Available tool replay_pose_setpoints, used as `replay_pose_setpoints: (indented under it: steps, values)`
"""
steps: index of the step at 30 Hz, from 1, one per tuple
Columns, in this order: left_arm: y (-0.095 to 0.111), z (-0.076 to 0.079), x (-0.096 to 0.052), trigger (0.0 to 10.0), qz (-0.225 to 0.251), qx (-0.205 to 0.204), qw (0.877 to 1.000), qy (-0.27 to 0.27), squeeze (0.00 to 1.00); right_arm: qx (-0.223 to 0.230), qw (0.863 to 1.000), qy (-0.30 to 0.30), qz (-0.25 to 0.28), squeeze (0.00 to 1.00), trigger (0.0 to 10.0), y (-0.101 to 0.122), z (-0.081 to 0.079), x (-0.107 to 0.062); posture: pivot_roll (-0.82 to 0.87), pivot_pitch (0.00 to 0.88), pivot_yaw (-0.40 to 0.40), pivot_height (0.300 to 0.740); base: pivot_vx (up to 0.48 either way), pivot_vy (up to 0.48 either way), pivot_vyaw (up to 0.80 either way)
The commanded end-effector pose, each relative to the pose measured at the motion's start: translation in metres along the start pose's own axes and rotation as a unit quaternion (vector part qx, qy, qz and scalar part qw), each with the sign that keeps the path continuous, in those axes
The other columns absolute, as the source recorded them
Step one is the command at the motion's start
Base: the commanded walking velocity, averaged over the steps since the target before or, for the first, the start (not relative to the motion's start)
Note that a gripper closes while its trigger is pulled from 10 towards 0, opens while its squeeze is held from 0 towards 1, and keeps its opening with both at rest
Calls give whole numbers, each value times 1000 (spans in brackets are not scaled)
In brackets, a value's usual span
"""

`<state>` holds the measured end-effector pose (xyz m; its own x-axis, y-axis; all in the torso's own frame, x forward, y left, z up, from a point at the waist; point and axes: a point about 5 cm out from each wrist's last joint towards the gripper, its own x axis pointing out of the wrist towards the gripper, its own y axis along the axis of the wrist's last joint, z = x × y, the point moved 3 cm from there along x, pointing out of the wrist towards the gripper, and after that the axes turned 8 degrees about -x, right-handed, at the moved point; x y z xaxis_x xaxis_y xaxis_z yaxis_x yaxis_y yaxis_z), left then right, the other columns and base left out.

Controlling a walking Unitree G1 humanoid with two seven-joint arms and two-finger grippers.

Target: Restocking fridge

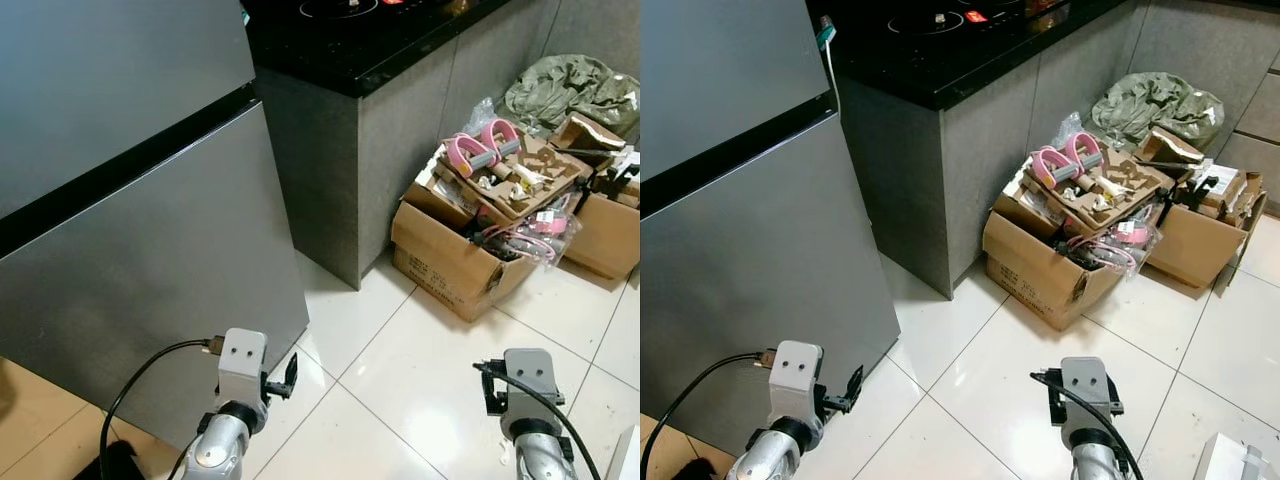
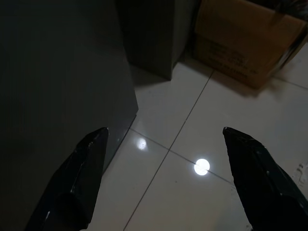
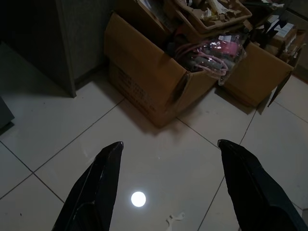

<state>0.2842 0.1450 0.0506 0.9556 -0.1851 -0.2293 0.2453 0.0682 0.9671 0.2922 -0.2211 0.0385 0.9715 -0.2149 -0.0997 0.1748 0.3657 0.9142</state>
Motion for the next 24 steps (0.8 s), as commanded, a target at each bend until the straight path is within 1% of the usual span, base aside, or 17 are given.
replay_pose_setpoints:
  steps: [1, 4, 6, 13, 24]
  values:
    - [-13, -6, -4, 10000, -29, 10, 999, 15, 0, 1, 1000, 6, -7, 0, 10000, -5, -2, -3, -204, 208, 58, 707, 0, 0, 0]
    - [-16, -6, -4, 10000, -37, 10, 999, 22, 0, -2, 1000, 6, -7, 0, 10000, -5, -2, -3, -206, 207, 56, 707, 0, 0, 0]
    - [-18, -6, -4, 10000, -39, 9, 999, 24, 0, -6, 1000, 5, -7, 0, 10000, -5, -1, -3, -206, 207, 56, 707, 0, 0, 538]
    - [-25, -9, -4, 10000, -48, 9, 998, 29, 0, -10, 1000, 1, -11, 0, 10000, -8, 1, -3, -206, 205, 55, 707, 0, 0, 774]
    - [-34, -12, -4, 10000, -57, 11, 998, 36, 0, -12, 1000, 6, -12, 0, 10000, -9, 0, -3, -204, 198, 55, 707, 0, 0, 784]
